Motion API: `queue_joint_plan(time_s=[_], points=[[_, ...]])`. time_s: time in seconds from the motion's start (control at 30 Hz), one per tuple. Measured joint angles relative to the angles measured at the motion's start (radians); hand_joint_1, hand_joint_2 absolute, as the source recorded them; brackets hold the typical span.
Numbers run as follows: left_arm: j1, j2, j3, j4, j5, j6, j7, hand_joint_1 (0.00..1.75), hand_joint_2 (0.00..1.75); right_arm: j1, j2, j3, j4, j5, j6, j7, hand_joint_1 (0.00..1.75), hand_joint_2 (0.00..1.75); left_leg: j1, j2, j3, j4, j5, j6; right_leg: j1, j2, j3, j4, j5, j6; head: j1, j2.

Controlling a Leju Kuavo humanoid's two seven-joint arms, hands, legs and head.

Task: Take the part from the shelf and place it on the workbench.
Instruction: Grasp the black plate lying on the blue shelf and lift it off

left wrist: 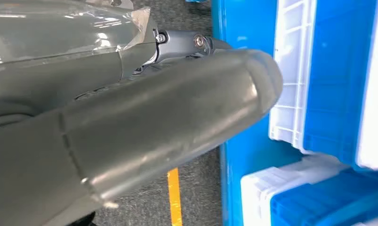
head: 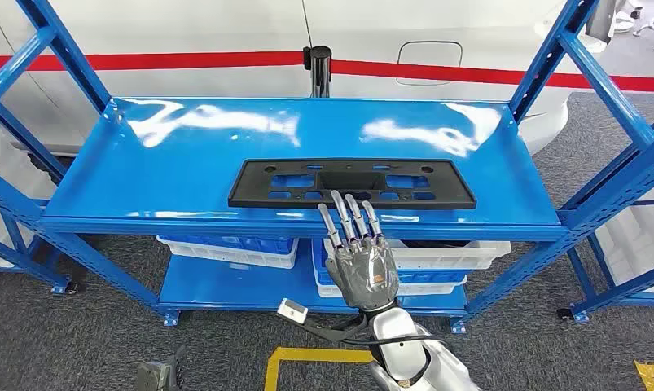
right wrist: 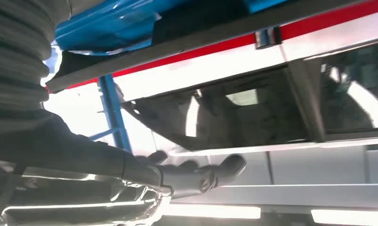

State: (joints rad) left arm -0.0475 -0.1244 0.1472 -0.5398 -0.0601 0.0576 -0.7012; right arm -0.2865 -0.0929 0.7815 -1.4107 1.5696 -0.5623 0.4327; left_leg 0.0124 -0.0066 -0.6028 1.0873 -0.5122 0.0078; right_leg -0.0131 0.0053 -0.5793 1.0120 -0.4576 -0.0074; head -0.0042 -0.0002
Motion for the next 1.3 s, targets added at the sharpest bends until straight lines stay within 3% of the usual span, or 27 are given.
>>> queue_joint_plan(time_s=[0.07,0.13,0.17,0.2,0.23,0.3,0.37,0.5,0.67,0.83,1.3], points=[[0.000,0.000,0.000,0.001,-0.001,0.000,0.000,0.00,0.00,-0.005,-0.001,0.007,0.000,0.000,0.006,0.014,0.00,1.75,0.002,0.001,-0.036,0.070,-0.033,-0.004,0.001,0.000,0.003,0.000,-0.002,-0.005,-0.001,0.000],[0.001,0.000,-0.001,0.002,-0.003,0.000,0.000,0.00,0.00,-0.011,-0.005,0.020,0.000,0.000,0.016,0.038,0.00,1.75,0.006,0.002,-0.102,0.186,-0.075,-0.011,0.002,-0.001,0.007,0.000,-0.005,-0.012,-0.001,0.000],[0.002,0.000,-0.001,0.003,-0.004,0.000,0.000,0.00,0.00,-0.012,-0.007,0.026,0.000,0.000,0.019,0.045,0.00,1.75,0.007,0.002,-0.121,0.212,-0.073,-0.014,0.003,-0.001,0.008,0.000,-0.006,-0.014,-0.001,0.000],[0.003,0.000,-0.001,0.003,-0.004,0.000,0.000,0.00,0.00,-0.012,-0.009,0.031,0.000,0.000,0.022,0.051,0.00,1.75,0.009,0.003,-0.123,0.200,-0.052,-0.016,0.003,0.000,0.010,0.001,-0.008,-0.014,-0.002,0.000],[0.003,0.000,-0.001,0.003,-0.004,0.000,0.000,0.00,0.00,-0.013,-0.010,0.035,0.000,0.000,0.025,0.055,0.00,1.75,0.011,0.004,-0.106,0.153,-0.017,-0.016,0.003,0.001,0.012,0.001,-0.009,-0.013,-0.002,0.000],[0.003,0.001,-0.001,0.003,-0.004,0.000,0.000,0.00,0.00,-0.017,-0.011,0.041,0.000,0.000,0.028,0.058,0.00,1.75,0.012,0.004,-0.047,0.021,0.049,-0.011,0.006,0.003,0.017,0.001,-0.015,-0.006,-0.003,0.000],[0.002,0.001,-0.001,0.003,-0.005,-0.001,0.000,0.00,0.00,-0.021,-0.011,0.044,0.000,0.000,0.031,0.058,0.00,1.75,0.009,0.003,-0.014,-0.051,0.071,-0.005,0.011,0.004,0.018,0.003,-0.021,0.002,-0.002,0.000],[0.004,0.000,0.000,0.003,-0.006,-0.004,0.000,0.00,0.00,-0.026,-0.015,0.046,0.004,0.000,0.039,0.058,0.00,1.75,-0.001,0.000,-0.010,-0.058,0.070,-0.002,0.019,0.002,0.013,0.004,-0.028,0.002,0.000,0.000],[0.005,0.000,0.000,0.005,-0.011,-0.001,0.000,0.00,0.00,-0.027,-0.017,0.045,0.023,0.000,0.043,0.059,0.00,1.75,-0.013,-0.001,-0.012,-0.057,0.068,0.008,0.016,0.002,0.019,0.002,-0.026,0.007,-0.001,0.000],[0.005,0.000,-0.003,0.006,-0.016,0.000,0.000,0.00,0.00,-0.034,-0.018,0.034,0.073,0.000,0.036,0.071,0.00,1.75,-0.014,-0.001,-0.011,-0.056,0.067,0.011,0.013,0.002,0.020,0.000,-0.026,0.020,-0.001,0.000],[0.014,0.000,-0.036,0.004,-0.016,0.003,0.000,0.00,0.00,-0.066,-0.018,-0.001,0.236,0.000,-0.045,0.121,0.00,1.75,-0.009,-0.001,-0.010,-0.056,0.068,0.012,0.014,0.002,0.021,0.000,-0.026,0.020,-0.001,0.000]])
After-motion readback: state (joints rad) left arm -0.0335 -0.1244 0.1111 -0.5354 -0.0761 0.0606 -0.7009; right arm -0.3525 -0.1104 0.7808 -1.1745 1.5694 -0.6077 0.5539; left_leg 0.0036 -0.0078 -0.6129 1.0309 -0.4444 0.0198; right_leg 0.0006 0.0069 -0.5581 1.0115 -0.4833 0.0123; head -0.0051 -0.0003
